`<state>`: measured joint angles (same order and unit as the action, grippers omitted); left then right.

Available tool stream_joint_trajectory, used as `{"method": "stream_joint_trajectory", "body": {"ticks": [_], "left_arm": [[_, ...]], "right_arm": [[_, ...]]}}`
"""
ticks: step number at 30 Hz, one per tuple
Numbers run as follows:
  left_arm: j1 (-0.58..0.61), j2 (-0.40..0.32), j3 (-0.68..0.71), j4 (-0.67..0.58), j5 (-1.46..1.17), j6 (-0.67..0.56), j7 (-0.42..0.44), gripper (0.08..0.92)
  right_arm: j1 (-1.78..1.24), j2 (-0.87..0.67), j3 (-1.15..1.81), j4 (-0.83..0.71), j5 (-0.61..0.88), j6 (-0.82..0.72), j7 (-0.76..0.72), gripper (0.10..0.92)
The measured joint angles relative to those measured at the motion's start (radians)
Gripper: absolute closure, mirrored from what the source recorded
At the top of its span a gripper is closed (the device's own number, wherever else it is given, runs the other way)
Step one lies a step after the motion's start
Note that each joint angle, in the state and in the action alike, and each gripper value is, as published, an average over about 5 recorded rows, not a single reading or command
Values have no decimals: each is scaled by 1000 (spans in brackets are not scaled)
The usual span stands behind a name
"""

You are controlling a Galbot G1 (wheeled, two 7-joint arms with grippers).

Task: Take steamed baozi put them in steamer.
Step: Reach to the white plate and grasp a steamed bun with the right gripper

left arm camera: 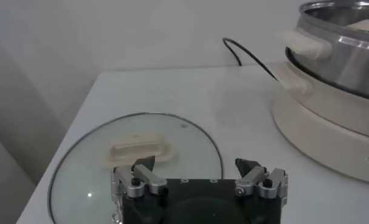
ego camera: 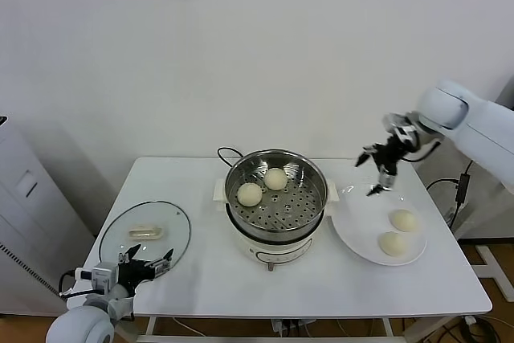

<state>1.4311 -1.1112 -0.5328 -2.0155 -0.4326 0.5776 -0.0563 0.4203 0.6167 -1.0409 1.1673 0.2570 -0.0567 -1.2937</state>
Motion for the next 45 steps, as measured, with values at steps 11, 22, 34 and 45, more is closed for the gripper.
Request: {"method": "stream_joint_trajectory", "body": {"ticks": [11,22,34,45], "left_arm": [[-7,-1,11,4,0,-1,1,177],[-11,-8,18,10,2,-3,2,177],[-12,-10,20,12,3,-3,2,177],[-13,-16,20,12,3,-4,2,177]], "right_arm": [[-242,-38,203,-37,-203,117,-23,203],[-418,-17,357,-94,-365,189,-20,203],[-534,46,465,-172,-476,226,21,203],[-568,110,516,-240,-519,229,36,293]]}}
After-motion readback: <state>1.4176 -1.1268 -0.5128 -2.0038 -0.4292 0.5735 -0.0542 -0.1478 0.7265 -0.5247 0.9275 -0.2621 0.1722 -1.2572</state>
